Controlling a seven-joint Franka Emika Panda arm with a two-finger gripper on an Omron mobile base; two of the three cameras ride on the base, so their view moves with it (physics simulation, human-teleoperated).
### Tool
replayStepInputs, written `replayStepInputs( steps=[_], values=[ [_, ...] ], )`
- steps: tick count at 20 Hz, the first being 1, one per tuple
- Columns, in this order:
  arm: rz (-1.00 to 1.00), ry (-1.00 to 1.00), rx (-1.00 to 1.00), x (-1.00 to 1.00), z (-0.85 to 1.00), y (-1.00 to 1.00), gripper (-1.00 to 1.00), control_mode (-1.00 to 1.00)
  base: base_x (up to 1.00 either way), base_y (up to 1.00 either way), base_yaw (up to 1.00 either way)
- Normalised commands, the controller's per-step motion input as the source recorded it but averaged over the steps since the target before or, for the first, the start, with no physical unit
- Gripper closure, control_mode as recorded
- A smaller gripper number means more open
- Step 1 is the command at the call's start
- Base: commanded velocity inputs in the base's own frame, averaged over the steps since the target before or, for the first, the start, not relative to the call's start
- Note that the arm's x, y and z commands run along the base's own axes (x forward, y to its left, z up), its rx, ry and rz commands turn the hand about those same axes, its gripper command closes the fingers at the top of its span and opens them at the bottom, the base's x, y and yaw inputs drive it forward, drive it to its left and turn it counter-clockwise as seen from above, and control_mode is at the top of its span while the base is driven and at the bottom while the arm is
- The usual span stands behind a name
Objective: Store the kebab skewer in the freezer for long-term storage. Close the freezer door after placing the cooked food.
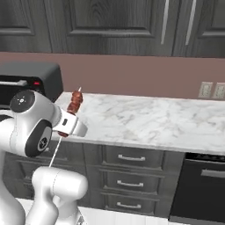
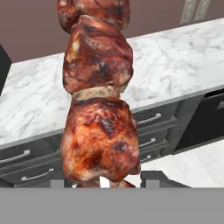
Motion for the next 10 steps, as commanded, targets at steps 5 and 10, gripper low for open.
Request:
replayStepInputs(
  steps=[5, 10],
  values=[
    [0.0, 0.0, 0.0, 0.0, 0.0, 0.0, 1.0, 1.0, -0.35, -0.38, -0.61],
    [0.0, 0.0, 0.0, 0.0, 0.0, 0.0, 1.0, 1.0, -0.31, -0.53, -0.68]
  ],
)
